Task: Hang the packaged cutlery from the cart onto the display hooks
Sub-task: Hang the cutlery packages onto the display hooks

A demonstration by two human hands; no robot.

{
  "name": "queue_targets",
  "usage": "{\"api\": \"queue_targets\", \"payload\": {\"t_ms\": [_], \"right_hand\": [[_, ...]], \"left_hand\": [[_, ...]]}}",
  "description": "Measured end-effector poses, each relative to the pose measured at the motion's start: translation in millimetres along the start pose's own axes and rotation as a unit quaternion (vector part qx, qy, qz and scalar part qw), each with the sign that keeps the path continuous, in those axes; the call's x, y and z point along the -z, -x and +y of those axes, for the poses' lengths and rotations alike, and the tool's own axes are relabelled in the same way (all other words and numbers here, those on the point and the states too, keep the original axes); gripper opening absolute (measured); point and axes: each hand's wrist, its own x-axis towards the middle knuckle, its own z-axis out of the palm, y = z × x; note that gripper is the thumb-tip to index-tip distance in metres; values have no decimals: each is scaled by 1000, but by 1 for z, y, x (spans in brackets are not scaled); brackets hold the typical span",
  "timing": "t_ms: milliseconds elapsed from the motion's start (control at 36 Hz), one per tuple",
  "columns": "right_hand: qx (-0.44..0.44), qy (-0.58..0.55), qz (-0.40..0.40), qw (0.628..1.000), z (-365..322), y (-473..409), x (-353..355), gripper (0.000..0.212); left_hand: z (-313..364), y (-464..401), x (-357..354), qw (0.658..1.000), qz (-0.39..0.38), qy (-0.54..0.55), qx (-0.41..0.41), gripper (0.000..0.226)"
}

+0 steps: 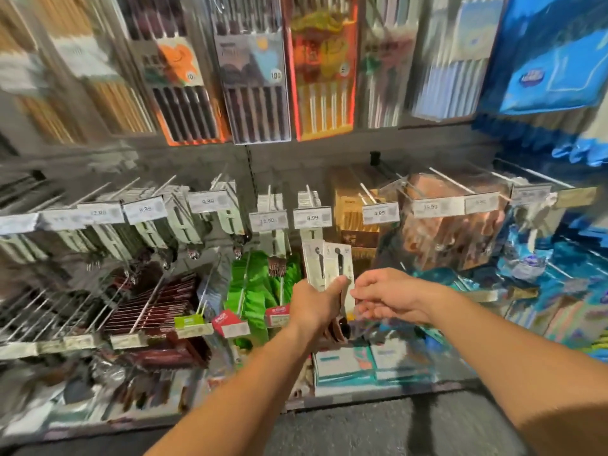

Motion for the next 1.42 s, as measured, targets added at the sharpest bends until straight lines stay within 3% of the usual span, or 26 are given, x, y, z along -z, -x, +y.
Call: {"api": "queue_targets", "payload": {"t_ms": [111,250,389,528,833,1028,1139,1278,1417], "right_hand": [[-12,-77,-9,997,5,-24,1,22],[-49,-9,35,998,11,-58,20,19],[-46,16,93,994,14,-86,22,8],[8,-12,161,987,0,-115,12,7],[114,-81,184,973,-29,-145,-17,13],[115,-68,169,977,-32,-159,-14,12],[103,-65,155,980,-29,-161,-10,17],[89,-62,139,984,-27,-163,-9,23],[107,-70,124,984,-31,-165,-11,21]], "left_hand": [[-11,-15,7,1000,-11,0,19,27],[-21,-42,32,999,23,-14,45,56],[-32,-83,58,995,21,-63,72,66],[-30,-113,72,996,-22,-57,72,62],[-35,-147,80,996,-65,-51,39,60],[-35,-160,78,995,-88,-46,26,74],[-34,-162,75,994,-95,-50,25,63],[-34,-168,71,995,-78,-55,41,74],[-34,-169,68,995,-67,-50,46,65]]}}
